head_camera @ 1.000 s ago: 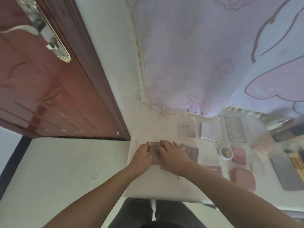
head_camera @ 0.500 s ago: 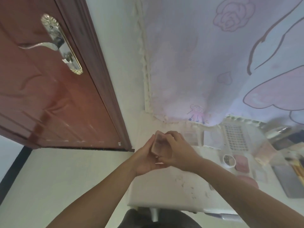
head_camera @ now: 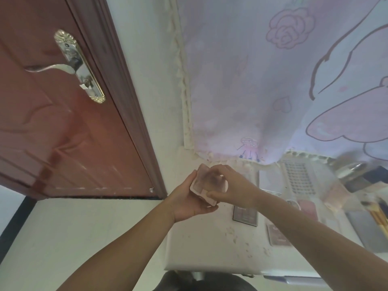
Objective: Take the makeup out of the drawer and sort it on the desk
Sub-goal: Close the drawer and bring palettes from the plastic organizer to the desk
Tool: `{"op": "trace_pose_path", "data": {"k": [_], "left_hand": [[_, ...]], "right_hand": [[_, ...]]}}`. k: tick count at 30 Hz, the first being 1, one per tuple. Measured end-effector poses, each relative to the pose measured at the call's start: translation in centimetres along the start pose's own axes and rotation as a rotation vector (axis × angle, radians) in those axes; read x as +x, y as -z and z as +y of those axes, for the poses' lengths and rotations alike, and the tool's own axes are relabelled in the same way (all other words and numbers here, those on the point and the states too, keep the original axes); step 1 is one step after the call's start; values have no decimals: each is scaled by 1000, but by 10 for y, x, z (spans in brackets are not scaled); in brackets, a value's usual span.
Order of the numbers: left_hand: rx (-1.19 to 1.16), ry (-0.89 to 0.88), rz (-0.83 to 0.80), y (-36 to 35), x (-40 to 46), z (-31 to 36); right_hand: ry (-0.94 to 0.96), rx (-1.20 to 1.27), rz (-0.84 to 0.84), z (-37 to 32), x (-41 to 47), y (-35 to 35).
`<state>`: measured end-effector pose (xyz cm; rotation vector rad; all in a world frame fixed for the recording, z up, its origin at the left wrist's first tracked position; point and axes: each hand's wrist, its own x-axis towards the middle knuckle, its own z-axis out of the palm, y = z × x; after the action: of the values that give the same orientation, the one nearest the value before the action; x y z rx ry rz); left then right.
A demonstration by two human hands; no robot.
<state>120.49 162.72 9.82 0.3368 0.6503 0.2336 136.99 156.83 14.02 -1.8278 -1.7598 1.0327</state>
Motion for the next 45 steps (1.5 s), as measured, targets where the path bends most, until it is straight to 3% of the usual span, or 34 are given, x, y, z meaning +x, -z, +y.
{"op": "trace_pose_path", "data": {"k": [2, 7, 11, 17, 20, 26, 37, 42, 45], "left_hand": [[-24, 36, -18, 5, -3, 0], [-67, 48, -59, 10, -2, -1], [-141, 0, -5, 11, 4, 1], [-100, -142, 224, 35, 20, 2], [122, -253, 385, 42, 29, 17], [666, -272, 684, 68, 62, 52], [1069, -329, 714, 104, 82, 60], [1189, -235, 769, 90, 65, 57], [1288, -380, 809, 69, 43, 34]], "right_hand": [[-31, 95, -38, 0, 5, 9], [-257, 732, 109, 2, 20, 27], [-239, 851, 201, 14, 28, 9], [-354, 613, 262, 25, 59, -7], [-388, 543, 258, 31, 89, -10], [-416, 430, 218, 40, 154, -16], [-489, 140, 195, 60, 188, -34], [-500, 355, 222, 62, 167, -25], [-455, 428, 214, 62, 128, -10]]}}
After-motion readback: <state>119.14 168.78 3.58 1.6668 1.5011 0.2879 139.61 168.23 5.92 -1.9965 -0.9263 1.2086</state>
